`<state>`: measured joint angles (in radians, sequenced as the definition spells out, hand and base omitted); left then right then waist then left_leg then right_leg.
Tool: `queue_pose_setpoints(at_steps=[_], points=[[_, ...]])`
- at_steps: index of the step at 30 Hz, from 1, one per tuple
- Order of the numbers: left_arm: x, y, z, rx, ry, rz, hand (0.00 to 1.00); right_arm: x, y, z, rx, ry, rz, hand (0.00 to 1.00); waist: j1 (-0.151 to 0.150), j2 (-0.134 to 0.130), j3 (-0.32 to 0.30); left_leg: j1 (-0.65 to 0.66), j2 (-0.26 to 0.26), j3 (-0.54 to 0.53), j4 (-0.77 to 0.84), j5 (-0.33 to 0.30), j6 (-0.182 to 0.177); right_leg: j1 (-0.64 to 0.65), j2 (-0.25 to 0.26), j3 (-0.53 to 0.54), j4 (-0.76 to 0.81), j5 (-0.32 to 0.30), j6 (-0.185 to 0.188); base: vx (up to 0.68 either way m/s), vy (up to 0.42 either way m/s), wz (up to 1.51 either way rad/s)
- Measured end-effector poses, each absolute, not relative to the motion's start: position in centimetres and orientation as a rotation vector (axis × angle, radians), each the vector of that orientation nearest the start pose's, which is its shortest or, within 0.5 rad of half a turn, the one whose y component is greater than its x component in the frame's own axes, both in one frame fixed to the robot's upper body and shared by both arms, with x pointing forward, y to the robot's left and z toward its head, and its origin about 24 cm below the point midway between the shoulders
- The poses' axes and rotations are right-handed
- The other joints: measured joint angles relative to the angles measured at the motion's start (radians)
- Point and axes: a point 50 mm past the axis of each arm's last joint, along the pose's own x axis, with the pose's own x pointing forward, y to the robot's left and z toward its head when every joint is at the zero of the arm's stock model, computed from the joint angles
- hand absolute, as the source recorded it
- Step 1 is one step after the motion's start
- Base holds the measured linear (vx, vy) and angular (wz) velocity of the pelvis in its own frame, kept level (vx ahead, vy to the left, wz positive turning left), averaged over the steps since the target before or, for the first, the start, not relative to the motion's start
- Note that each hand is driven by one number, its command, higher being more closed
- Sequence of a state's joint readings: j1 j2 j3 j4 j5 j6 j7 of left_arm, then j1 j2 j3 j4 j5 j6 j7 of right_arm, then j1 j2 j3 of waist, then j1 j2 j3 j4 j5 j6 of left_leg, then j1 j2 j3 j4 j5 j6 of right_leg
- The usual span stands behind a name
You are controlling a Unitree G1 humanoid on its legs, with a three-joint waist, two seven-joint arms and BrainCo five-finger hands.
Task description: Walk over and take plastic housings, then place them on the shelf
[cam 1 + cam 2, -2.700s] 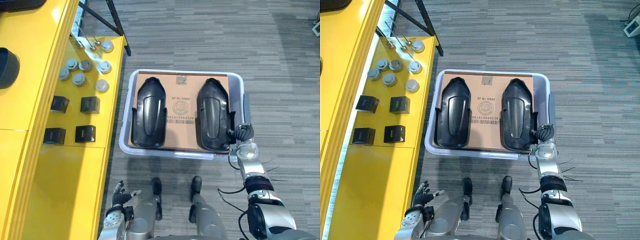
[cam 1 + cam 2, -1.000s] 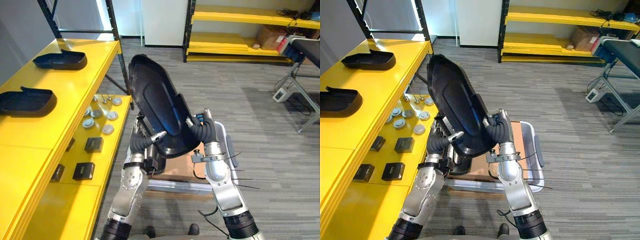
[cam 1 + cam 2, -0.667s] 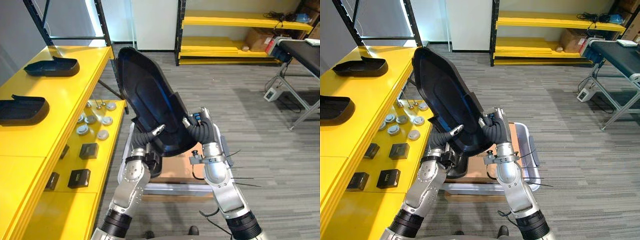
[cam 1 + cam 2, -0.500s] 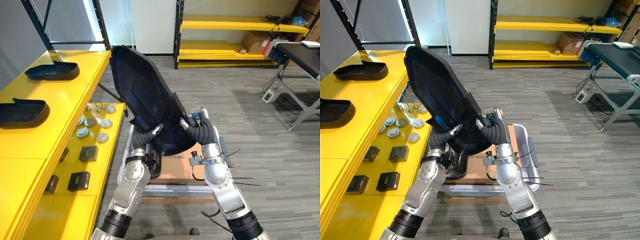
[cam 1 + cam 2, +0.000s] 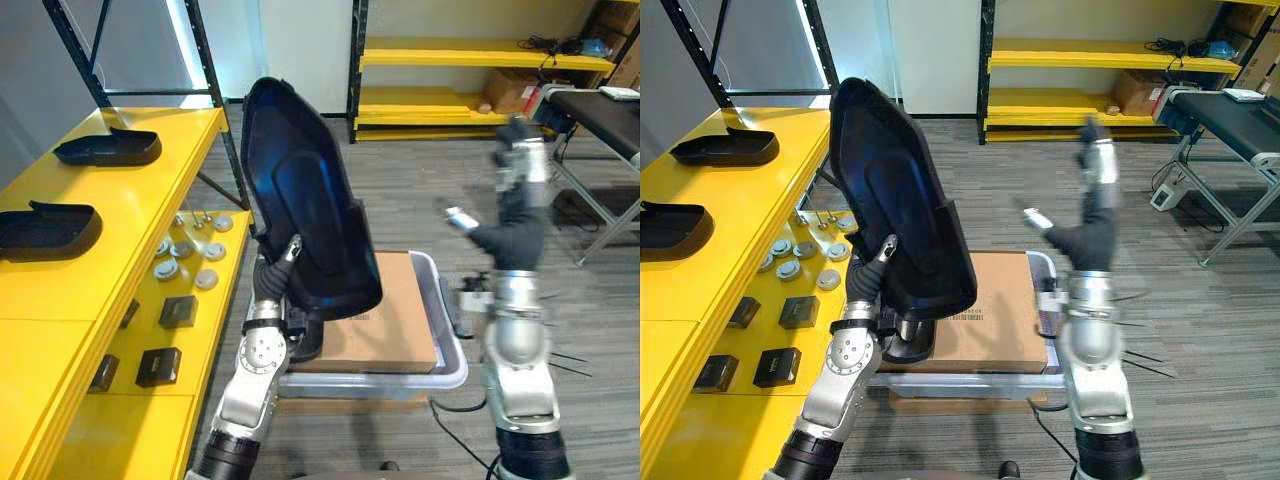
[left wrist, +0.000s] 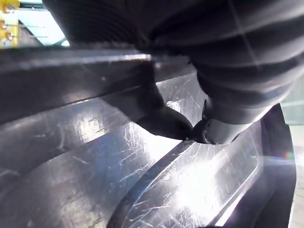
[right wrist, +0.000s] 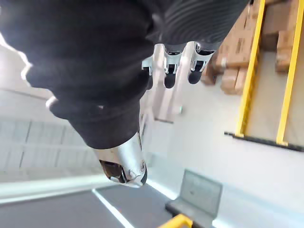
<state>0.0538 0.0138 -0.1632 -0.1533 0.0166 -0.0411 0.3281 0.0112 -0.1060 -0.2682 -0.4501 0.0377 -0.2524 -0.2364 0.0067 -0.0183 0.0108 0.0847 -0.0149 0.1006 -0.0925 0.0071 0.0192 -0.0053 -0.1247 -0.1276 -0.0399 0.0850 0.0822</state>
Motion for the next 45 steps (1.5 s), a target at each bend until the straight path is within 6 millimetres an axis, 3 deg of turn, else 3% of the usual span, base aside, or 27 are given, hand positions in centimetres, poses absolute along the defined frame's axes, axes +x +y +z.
queue_pose_setpoints(at_steps=[3, 7, 10, 13, 18, 21, 25, 26, 27, 28, 29, 30, 31, 32, 33, 34, 35, 37, 41, 42, 43, 44, 45], points=[[22.8, 13.6, 7.0, -0.029, -0.15, 0.208, 1.0, 19.5, -25.1, 13.9, -0.057, -0.593, -0.588, 0.0, -0.005, 0.0, 0.0, 0.0, 0.0, 0.002, 0.0, 0.0, 0.0, 0.0, 0.0, 0.0, 0.0, 0.0, 0.0, 0.0, 0.0, 0.0], [21.2, 14.3, 7.6, -0.044, -0.176, 0.242, 1.0, 16.7, -28.1, 5.3, 0.02, -0.195, -0.78, 0.0, -0.016, 0.003, -0.002, 0.001, 0.003, 0.014, 0.0, -0.004, -0.006, 0.001, 0.0, 0.0, 0.0, -0.001, 0.001, 0.0, 0.0, 0.0], [20.4, 14.6, 7.9, -0.054, -0.191, 0.251, 1.0, 13.6, -28.8, -0.7, 0.127, 0.082, -0.888, 0.0, -0.017, 0.015, -0.01, 0.003, 0.007, 0.019, -0.001, -0.006, -0.007, 0.004, 0.001, -0.003, 0.0, -0.001, 0.001, -0.01, -0.005, 0.0], [19.6, 15.1, 8.3, -0.081, -0.217, 0.262, 1.0, 10.1, -27.2, -7.1, 0.293, 0.391, -0.913, 0.0, -0.018, 0.025, -0.014, 0.022, 0.017, 0.029, -0.002, -0.022, -0.013, 0.027, 0.002, -0.004, 0.002, -0.012, 0.0, -0.05, -0.015, -0.04], [18.7, 15.2, 8.1, -0.141, -0.203, 0.249, 1.0, 6.2, -23.9, -12.6, 0.382, 0.739, -0.809, 0.0, -0.01, 0.036, -0.026, 0.035, 0.026, 0.028, -0.007, -0.026, -0.016, 0.045, 0.006, -0.016, 0.004, -0.022, 0.004, -0.02, -0.023, 0.05], [18.6, 15.1, 8.0, -0.165, -0.199, 0.234, 1.0, 5.1, -21.6, -14.3, 0.384, 0.891, -0.695, 0.0, 0.01, 0.034, -0.025, 0.036, 0.029, 0.007, -0.004, -0.026, -0.016, 0.064, 0.004, -0.051, 0.004, -0.027, 0.003, -0.01, -0.029, 0.31], [18.2, 15.1, 7.6, -0.177, -0.177, 0.23, 1.0, 5.7, -19.6, -15.1, 0.348, 0.958, -0.56, 0.0, 0.03, 0.018, 0.0, 0.014, 0.018, -0.079, 0.03, -0.025, -0.018, 0.09, -0.018, -0.142, 0.043, -0.06, 0.008, -0.01, -0.025, 0.72], [18.4, 14.8, 7.9, -0.183, -0.193, 0.208, 1.0, 6.1, -19.4, -15.1, 0.331, 0.957, -0.532, 0.0, 0.037, 0.008, 0.018, -0.019, 0.008, -0.13, 0.062, -0.024, -0.019, 0.089, -0.034, -0.195, 0.07, -0.076, 0.011, -0.08, -0.004, 2.01], [19.0, 14.2, 8.5, -0.197, -0.224, 0.179, 1.0, 7.1, -18.9, -15.1, 0.306, 0.952, -0.489, 0.0, 0.035, -0.004, 0.039, -0.097, -0.001, -0.172, 0.111, -0.032, -0.008, 0.085, -0.064, -0.319, 0.103, -0.096, 0.02, -0.09, -0.003, 2.3], [19.2, 13.9, 8.8, -0.205, -0.237, 0.162, 1.0, 7.2, -18.8, -15.1, 0.297, 0.954, -0.48, 0.0, 0.037, -0.004, 0.045, -0.122, 0.006, -0.142, 0.115, -0.031, -0.007, 0.082, -0.077, -0.377, 0.114, -0.099, 0.022, -0.08, 0.028, 2.79], [19.5, 13.5, 9.3, -0.217, -0.26, 0.142, 1.0, 7.5, -18.7, -15.2, 0.277, 0.962, -0.465, 0.0, 0.038, -0.015, 0.059, -0.168, 0.027, -0.047, 0.137, -0.029, -0.003, 0.076, -0.109, -0.467, 0.129, -0.104, 0.024, -0.02, 0.059, 2.44], [19.8, 13.3, 9.6, -0.224, -0.28, 0.135, 1.0, 8.4, -19.0, -15.0, 0.24, 0.946, -0.434, 0.0, 0.038, 0.003, 0.078, -0.23, 0.088, 0.119, 0.205, -0.031, 0.001, 0.076, -0.13, -0.553, 0.158, -0.115, 0.029, -0.02, 0.083, 2.33], [20.0, 13.2, 9.8, -0.228, -0.288, 0.132, 1.0, 8.8, -19.2, -14.9, 0.223, 0.936, -0.425, 0.0, 0.039, 0.014, 0.086, -0.25, 0.122, 0.212, 0.237, -0.03, 0.002, 0.081, -0.141, -0.591, 0.177, -0.122, 0.037, -0.02, 0.139, 2.0], [20.1, 13.2, 9.9, -0.229, -0.292, 0.13, 1.0, 9.1, -19.3, -14.8, 0.2, 0.934, -0.407, 0.0, 0.04, 0.021, 0.095, -0.262, 0.164, 0.371, 0.28, -0.047, 0.026, 0.098, -0.165, -0.653, 0.214, -0.127, 0.043, 0.0, 0.18, 1.53], [20.1, 13.2, 9.9, -0.228, -0.293, 0.134, 1.0, 9.2, -19.0, -14.8, 0.191, 0.937, -0.387, 0.0, 0.037, 0.018, 0.095, -0.251, 0.175, 0.468, 0.292, -0.071, 0.047, 0.123, -0.191, -0.697, 0.231, -0.125, 0.044, 0.07, 0.245, 1.71], [20.3, 13.0, 10.2, -0.233, -0.307, 0.12, 1.0, 8.9, -18.3, -14.9, 0.193, 0.948, -0.362, 0.0, 0.036, 0.002, 0.093, -0.224, 0.188, 0.598, 0.307, -0.105, 0.04, 0.159, -0.216, -0.752, 0.232, -0.123, 0.045, 0.17, 0.271, 1.42], [20.4, 12.7, 10.5, -0.239, -0.322, 0.106, 1.0, 8.9, -18.0, -15.0, 0.199, 0.953, -0.352, 0.0, 0.037, -0.01, 0.092, -0.207, 0.195, 0.674, 0.322, -0.123, 0.037, 0.175, -0.232, -0.787, 0.231, -0.118, 0.048, 0.18, 0.244, 1.23], [20.7, 12.4, 10.7, -0.244, -0.337, 0.092, 1.0, 9.3, -17.6, -14.9, 0.189, 0.945, -0.318, 0.0, 0.041, -0.016, 0.092, -0.222, 0.184, 0.687, 0.344, -0.15, 0.052, 0.179, -0.253, -0.827, 0.23, -0.089, 0.065, 0.13, 0.202, 0.77], [21.4, 11.9, 9.6, -0.234, -0.288, 0.065, 1.0, 9.8, -17.0, -14.9, 0.171, 0.961, -0.279, 0.0, 0.05, -0.016, 0.089, -0.218, 0.111, 0.627, 0.339, -0.172, 0.082, 0.229, -0.27, -0.835, 0.21, -0.06, 0.056, 0.1, 0.155, 0.52], [21.5, 11.7, 9.2, -0.23, -0.268, 0.048, 1.0, 9.9, -17.2, -14.8, 0.155, 0.964, -0.272, 0.0, 0.052, -0.013, 0.088, -0.203, 0.092, 0.601, 0.331, -0.177, 0.084, 0.227, -0.309, -0.821, 0.299, -0.046, 0.037, 0.12, 0.154, 0.42], [21.5, 11.5, 9.1, -0.229, -0.261, 0.041, 1.0, 10.0, -17.3, -14.8, 0.147, 0.96, -0.27, 0.0, 0.05, -0.01, 0.091, -0.184, 0.082, 0.578, 0.321, -0.18, 0.082, 0.22, -0.334, -0.781, 0.372, -0.038, -0.006, 0.13, 0.165, 0.85], [21.5, 11.1, 9.0, -0.233, -0.252, 0.024, 1.0, 10.1, -17.6, -14.6, 0.137, 0.948, -0.27, 0.0, 0.029, 0.006, 0.091, -0.156, 0.079, 0.528, 0.294, -0.184, 0.071, 0.159, -0.349, -0.609, 0.524, -0.062, -0.056, 0.2, 0.156, 1.17], [21.7, 10.9, 8.8, -0.228, -0.251, 0.017, 1.0, 10.3, -17.9, -14.5, 0.127, 0.939, -0.27, 0.0, 0.008, 0.013, 0.083, -0.14, 0.08, 0.474, 0.263, -0.181, 0.053, 0.086, -0.284, -0.418, 0.587, -0.16, -0.018, 0.19, 0.089, 1.21]])
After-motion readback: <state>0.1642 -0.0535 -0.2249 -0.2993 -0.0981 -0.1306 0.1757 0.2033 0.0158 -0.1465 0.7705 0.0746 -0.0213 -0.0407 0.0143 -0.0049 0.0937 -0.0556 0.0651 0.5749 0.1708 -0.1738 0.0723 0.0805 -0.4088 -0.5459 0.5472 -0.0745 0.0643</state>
